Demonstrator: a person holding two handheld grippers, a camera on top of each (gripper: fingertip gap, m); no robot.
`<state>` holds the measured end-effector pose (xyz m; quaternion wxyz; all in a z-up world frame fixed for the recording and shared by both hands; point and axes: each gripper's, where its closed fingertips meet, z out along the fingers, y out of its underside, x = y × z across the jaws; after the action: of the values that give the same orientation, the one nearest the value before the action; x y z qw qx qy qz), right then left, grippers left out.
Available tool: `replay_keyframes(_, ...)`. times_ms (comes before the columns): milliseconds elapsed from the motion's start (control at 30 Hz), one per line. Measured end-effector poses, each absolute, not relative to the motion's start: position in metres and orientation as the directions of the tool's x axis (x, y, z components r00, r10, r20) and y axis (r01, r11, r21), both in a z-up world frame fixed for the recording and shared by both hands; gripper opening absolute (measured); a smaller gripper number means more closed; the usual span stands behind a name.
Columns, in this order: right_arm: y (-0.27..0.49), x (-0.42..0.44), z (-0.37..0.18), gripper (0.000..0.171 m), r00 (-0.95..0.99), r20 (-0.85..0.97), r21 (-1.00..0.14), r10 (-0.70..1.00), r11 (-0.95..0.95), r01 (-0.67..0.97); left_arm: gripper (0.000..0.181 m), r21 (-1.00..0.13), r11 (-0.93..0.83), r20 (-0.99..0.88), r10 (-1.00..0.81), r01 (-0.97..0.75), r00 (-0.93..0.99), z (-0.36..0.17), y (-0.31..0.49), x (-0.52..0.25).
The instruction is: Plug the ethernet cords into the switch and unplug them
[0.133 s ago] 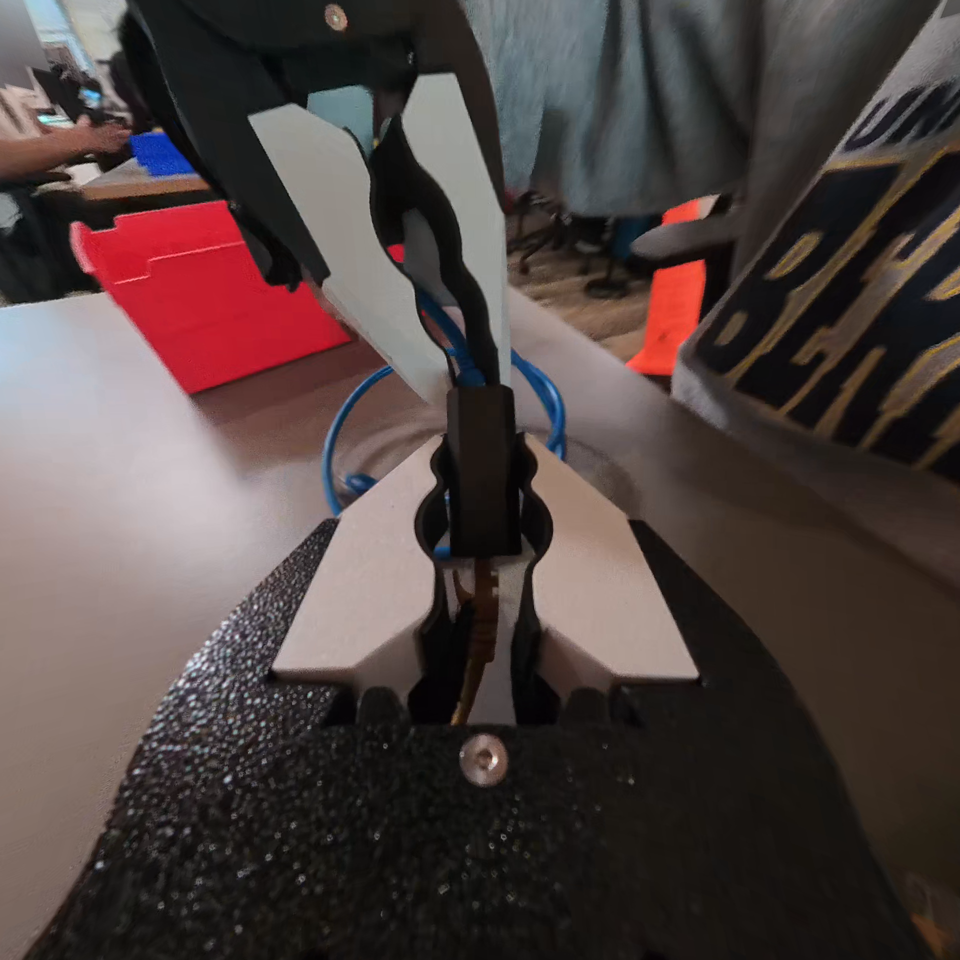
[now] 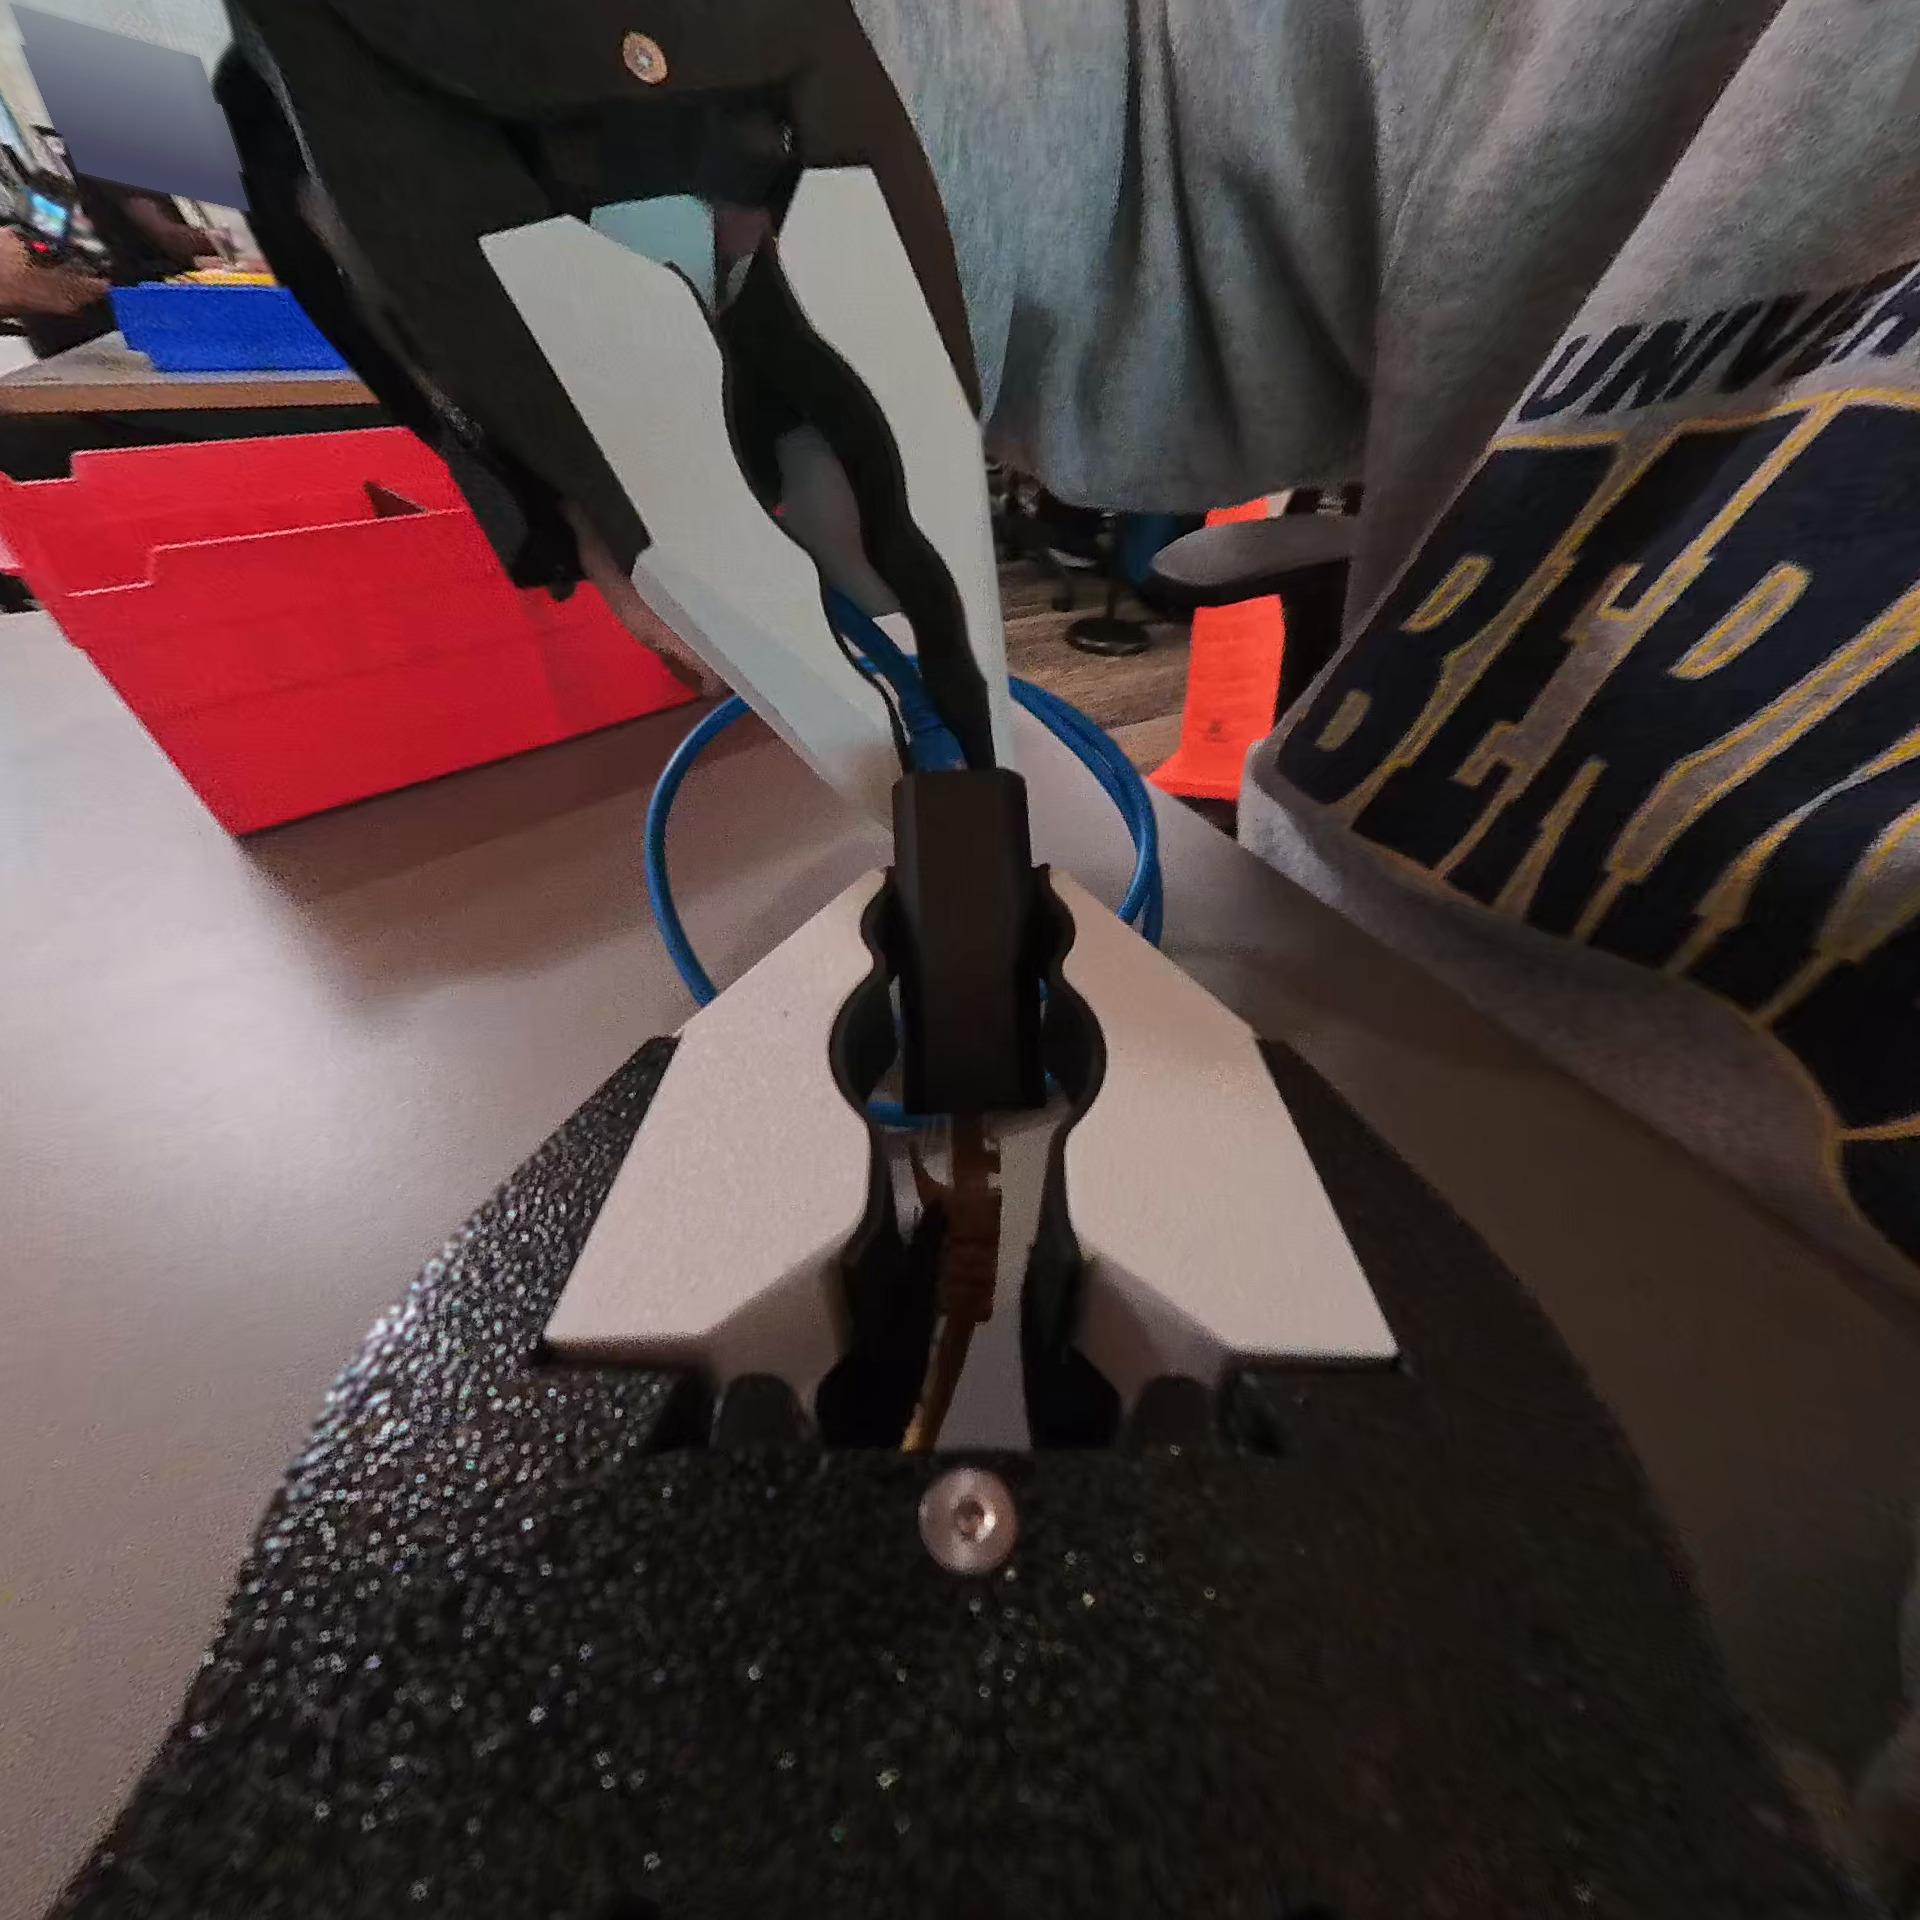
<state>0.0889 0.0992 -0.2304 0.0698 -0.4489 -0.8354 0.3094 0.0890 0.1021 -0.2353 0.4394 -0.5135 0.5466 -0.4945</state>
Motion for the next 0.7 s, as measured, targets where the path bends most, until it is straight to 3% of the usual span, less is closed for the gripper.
replay_keyframes(133,0.087,0.099,-0.225,0.011,-0.599,-0.231,-0.595,0.767,0.375,0.710,0.022,-0.992,-0.061,0.078,-0.985,-0.112,-0.155,-0.233,0.091,0.091)
replay_keyframes(200,0.093,0.113,-0.218,0.011,-0.563,-0.244,-0.592,0.790,0.338,0.731,0.021,-0.970,-0.048,0.071,-0.994,-0.237,-0.089,-0.259,0.100,0.075)
replay_keyframes(300,0.114,0.130,-0.201,0.011,-0.461,-0.183,-0.600,0.868,0.273,0.752,0.021,-0.997,-0.036,0.036,-0.999,-0.066,-0.009,-0.231,0.116,0.067)
replay_keyframes(367,0.129,0.138,-0.183,0.012,-0.398,-0.089,-0.604,0.913,0.268,0.750,0.021,-0.997,-0.018,0.015,-0.999,-0.073,0.042,-0.232,0.125,0.064)
replay_keyframes(533,0.153,0.164,-0.104,0.012,-0.261,0.201,-0.648,0.944,0.328,0.688,0.020,-0.995,0.064,-0.089,-0.922,-0.078,0.377,-0.230,0.174,0.042)
replay_keyframes(700,0.170,0.203,-0.013,0.012,-0.120,0.404,-0.633,0.907,0.372,0.679,0.020,-0.997,0.077,-0.083,-0.889,-0.033,0.450,-0.223,0.183,0.030)
